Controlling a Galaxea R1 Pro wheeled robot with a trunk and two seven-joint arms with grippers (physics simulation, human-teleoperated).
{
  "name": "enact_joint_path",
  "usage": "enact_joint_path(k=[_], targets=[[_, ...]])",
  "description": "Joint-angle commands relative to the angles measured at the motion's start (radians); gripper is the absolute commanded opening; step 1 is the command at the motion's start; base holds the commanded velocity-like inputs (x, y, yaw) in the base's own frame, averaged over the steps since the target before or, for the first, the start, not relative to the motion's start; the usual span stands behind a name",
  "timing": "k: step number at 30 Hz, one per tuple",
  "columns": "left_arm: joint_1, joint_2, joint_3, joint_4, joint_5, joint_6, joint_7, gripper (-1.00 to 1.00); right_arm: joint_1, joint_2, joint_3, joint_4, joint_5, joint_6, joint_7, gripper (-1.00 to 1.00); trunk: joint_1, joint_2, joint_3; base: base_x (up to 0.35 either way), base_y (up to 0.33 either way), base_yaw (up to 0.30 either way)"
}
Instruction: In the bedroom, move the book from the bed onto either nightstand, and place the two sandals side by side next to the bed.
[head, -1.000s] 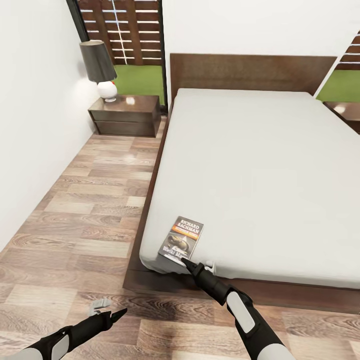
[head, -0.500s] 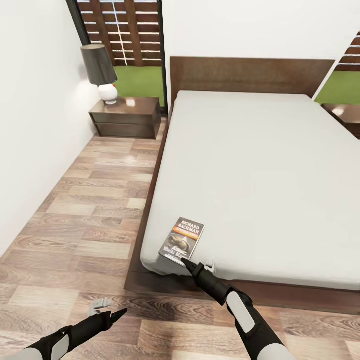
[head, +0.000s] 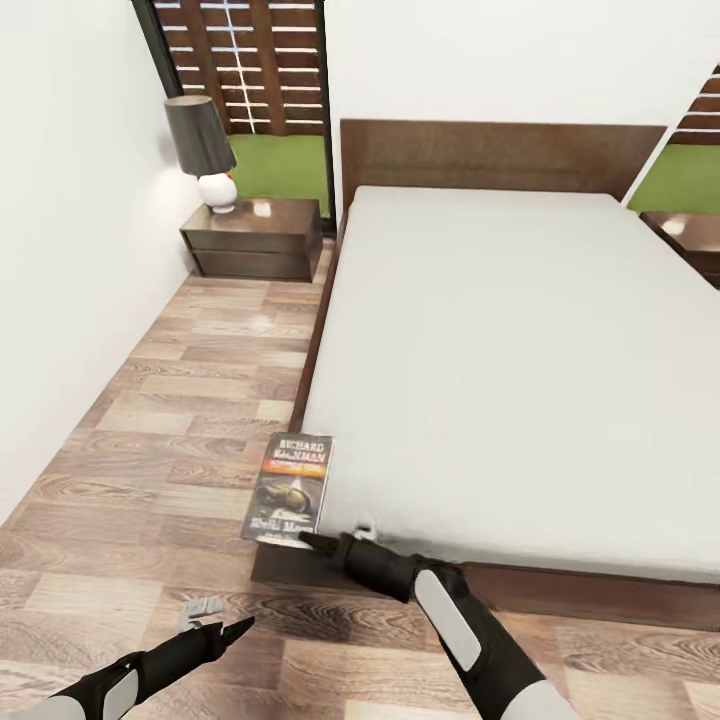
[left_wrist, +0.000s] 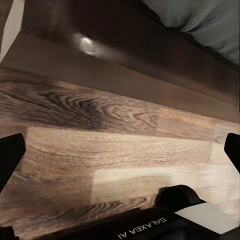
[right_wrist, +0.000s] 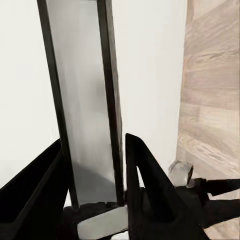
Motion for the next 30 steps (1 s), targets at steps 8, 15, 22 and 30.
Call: enact_joint_path(k=[8, 15, 22, 30], targets=[[0.000, 0.000, 0.006, 0.001, -0.012, -0.008, -0.001, 1.00, 0.003, -0.140, 0.041, -0.081, -0.002, 0.217, 0.001, -1.00, -0.031, 0.056, 0.025, 0.000, 0.000, 0.000], [0.000, 0.000, 0.005, 0.001, -0.012, -0.008, -0.001, 1.00, 0.012, -0.435, 0.044, -0.140, -0.003, 0.222, 0.006, -1.00, -0.058, 0.105, 0.047, 0.000, 0.000, 0.000], [0.004, 0.000, 0.004, 0.001, -0.012, -0.008, -0.001, 1.00, 0.015, -0.696, 0.044, -0.078, -0.008, 0.214, 0.074, -1.00, -0.084, 0.154, 0.068, 0.000, 0.000, 0.000], [0.013, 0.000, 0.004, 0.000, -0.012, -0.008, -0.001, 1.00, 0.025, -0.749, 0.055, 0.027, 0.028, 0.154, 0.285, -1.00, -0.115, 0.210, 0.094, 0.000, 0.000, 0.000]])
